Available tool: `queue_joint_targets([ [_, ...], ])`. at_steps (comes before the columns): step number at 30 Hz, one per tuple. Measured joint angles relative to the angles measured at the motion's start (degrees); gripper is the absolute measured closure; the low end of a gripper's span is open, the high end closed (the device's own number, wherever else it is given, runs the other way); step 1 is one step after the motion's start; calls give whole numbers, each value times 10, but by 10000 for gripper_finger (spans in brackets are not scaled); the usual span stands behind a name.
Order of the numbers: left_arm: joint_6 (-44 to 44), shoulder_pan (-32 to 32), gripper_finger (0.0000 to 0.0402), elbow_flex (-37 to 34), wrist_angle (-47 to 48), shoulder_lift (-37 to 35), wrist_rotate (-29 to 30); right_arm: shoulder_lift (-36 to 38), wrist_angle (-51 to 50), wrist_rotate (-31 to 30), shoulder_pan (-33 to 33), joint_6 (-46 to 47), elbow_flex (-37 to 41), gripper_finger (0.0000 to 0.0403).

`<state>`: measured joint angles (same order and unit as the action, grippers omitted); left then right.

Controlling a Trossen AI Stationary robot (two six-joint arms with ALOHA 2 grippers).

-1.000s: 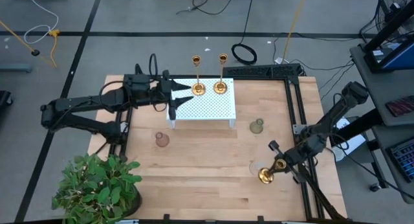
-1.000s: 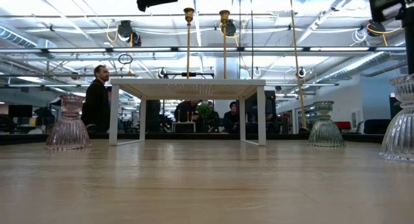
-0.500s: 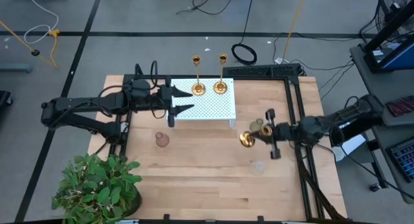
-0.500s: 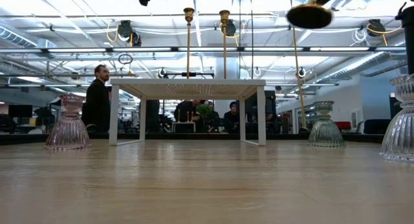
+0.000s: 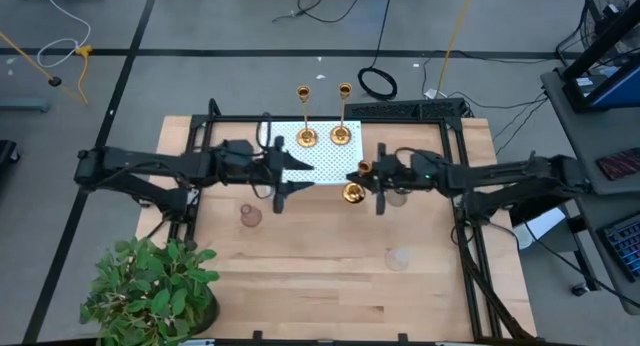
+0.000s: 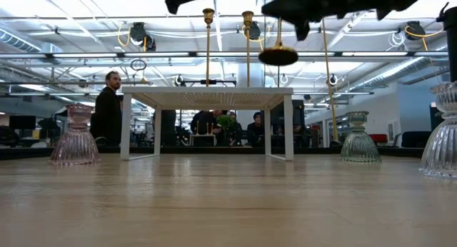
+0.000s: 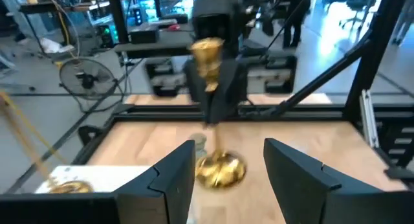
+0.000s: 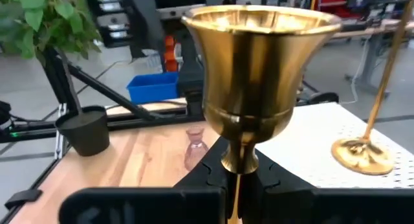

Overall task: Pick & Place candle stick holders
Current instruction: Put the small gold candle holder on the shelf aligned with the other gold candle holders

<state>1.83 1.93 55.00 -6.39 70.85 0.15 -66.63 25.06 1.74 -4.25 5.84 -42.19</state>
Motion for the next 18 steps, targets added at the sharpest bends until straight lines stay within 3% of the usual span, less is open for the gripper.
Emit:
queue_joint_targets([
  [7,-40,-9,211,0,-55,84,44,-36,36,44,-25,6,-8,402],
  [18,-68,-8,211,0,-219,211,44,-35,30,45,-26,6,-8,401],
])
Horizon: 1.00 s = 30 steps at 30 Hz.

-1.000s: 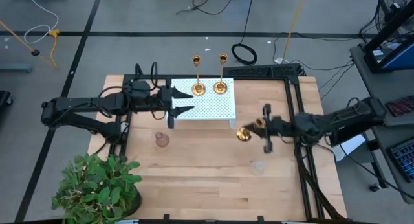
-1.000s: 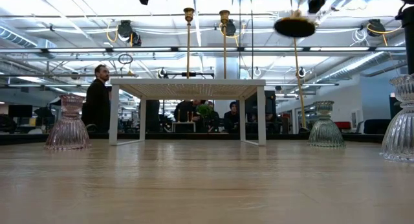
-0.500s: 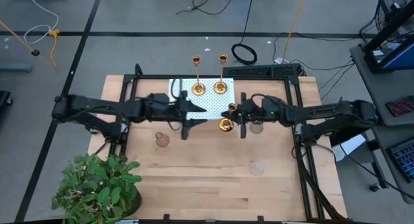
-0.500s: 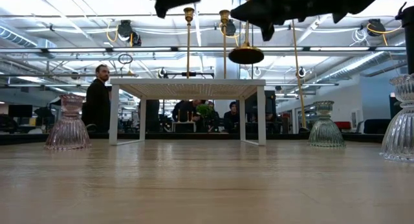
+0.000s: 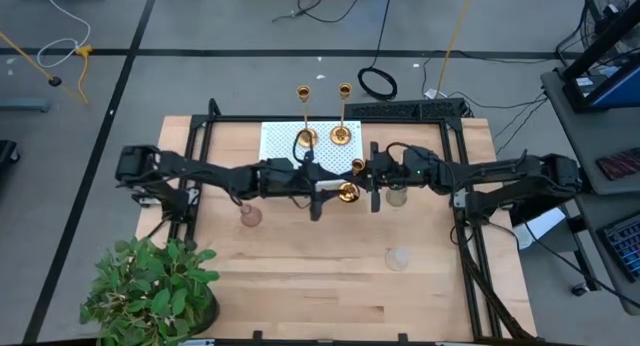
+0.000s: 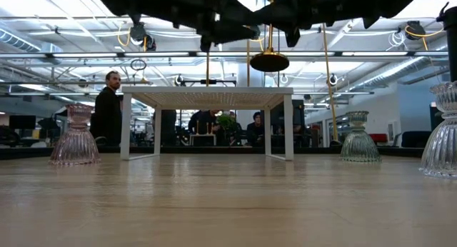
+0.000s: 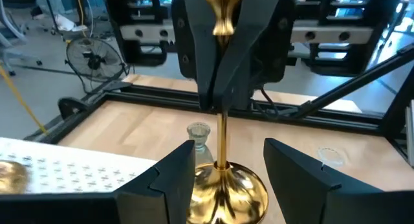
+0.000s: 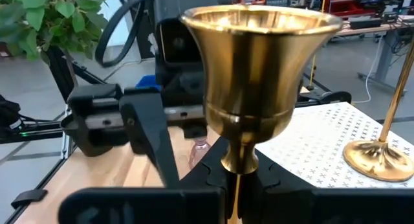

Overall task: Pick & Place candle stick holders
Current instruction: Put the small gold candle holder on the shelf aligned with the other gold candle holders

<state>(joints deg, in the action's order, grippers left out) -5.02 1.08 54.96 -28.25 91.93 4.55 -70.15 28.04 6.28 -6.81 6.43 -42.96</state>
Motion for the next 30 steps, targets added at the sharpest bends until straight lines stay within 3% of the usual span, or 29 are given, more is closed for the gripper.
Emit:
queue_joint_targets([
  [9,-13,0,211,0,-98,47,-19,0,0,0,0,0,0,401],
  [26,-7,12,211,0,-121,48,-29,0,39,30,0,3,0,402],
  [30,6,12,231,0,-126,48,-32,0,42,29,0,2,0,402],
])
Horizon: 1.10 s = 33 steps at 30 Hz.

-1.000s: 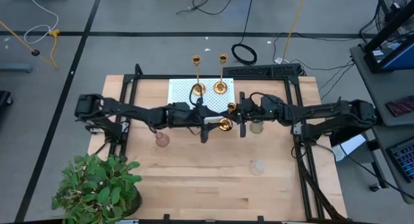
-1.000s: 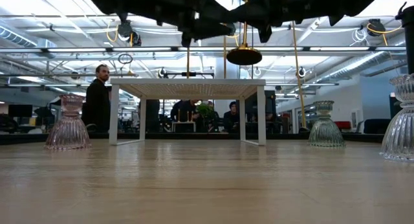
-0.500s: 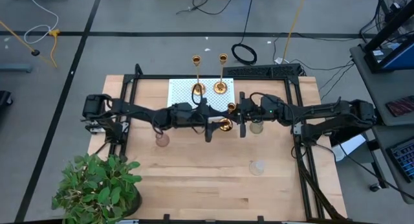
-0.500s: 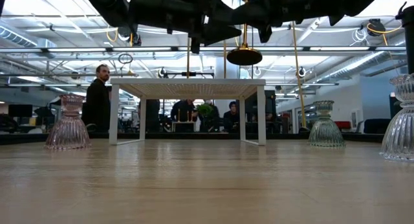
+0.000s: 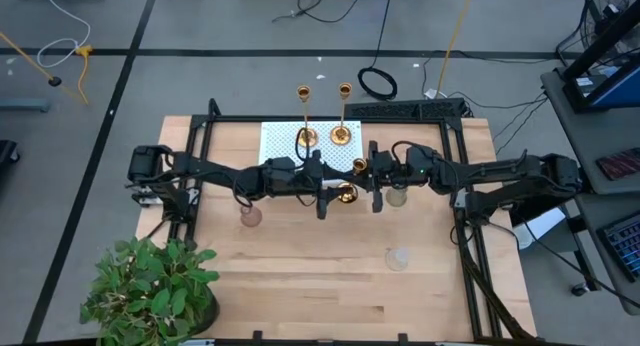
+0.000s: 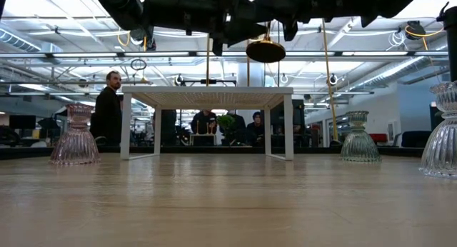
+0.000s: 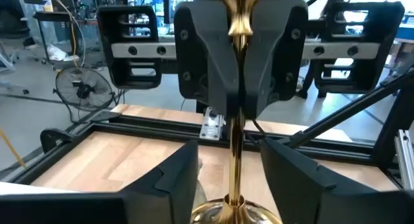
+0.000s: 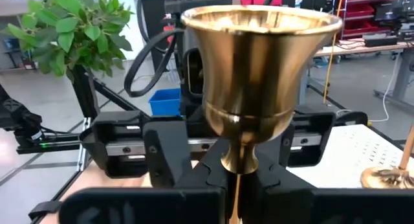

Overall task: Pick & Place candle stick holders
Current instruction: Put the small gold candle holder on the shelf aligned with the other gold candle holders

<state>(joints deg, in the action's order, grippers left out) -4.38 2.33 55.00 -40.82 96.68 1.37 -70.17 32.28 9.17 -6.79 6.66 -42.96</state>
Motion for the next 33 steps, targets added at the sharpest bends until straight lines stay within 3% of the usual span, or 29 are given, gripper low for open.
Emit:
queue_joint_targets([
  [17,7,10,383,1,-41,23,-29,-16,10,0,0,-7,0,401],
  [26,6,10,385,1,-42,23,-26,-15,10,1,0,-30,0,392],
  [33,-8,10,386,1,-43,23,-28,-15,-1,1,0,-67,0,326],
])
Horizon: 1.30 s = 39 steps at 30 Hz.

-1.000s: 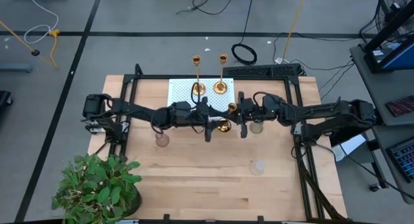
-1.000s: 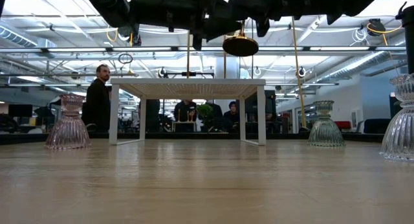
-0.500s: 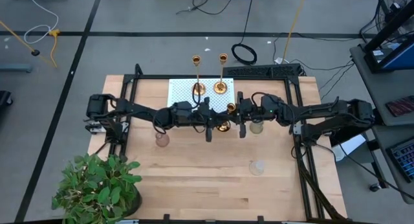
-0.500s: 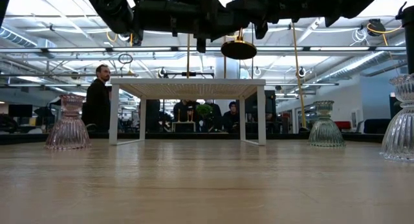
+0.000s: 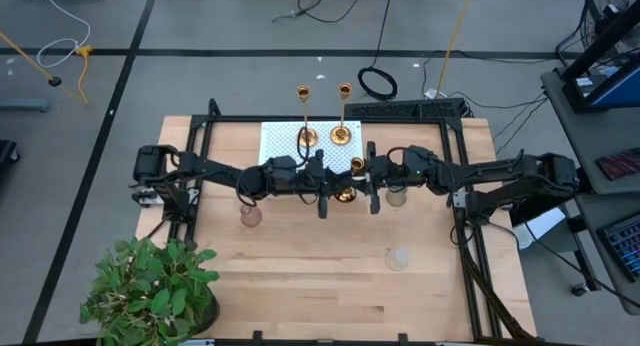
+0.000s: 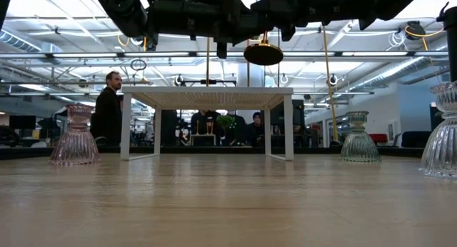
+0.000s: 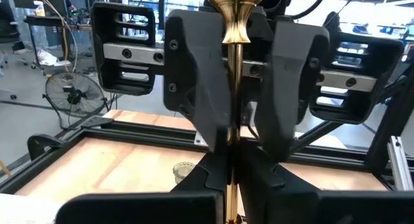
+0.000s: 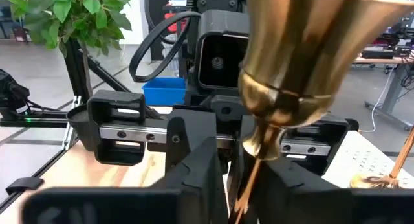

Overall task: Pick & Place candle stick holders
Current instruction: Put the small gold candle holder on the shelf aligned with the other gold candle holders

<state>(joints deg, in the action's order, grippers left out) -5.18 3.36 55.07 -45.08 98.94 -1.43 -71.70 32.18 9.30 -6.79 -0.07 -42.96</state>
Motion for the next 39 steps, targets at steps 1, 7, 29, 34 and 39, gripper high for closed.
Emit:
queue_joint_targets([
  [1,1,0,386,0,0,0,-7,2,-1,0,0,0,0,314],
  [7,3,0,386,-1,28,-26,-24,41,-34,-1,0,-28,1,247],
  [29,130,-1,386,-1,454,-371,136,107,-158,-2,0,-29,13,188],
  [34,147,0,386,-11,499,-445,210,107,-158,-2,0,-30,22,188],
  [39,149,14,386,-88,448,-512,229,107,-138,-2,0,-30,24,186],
])
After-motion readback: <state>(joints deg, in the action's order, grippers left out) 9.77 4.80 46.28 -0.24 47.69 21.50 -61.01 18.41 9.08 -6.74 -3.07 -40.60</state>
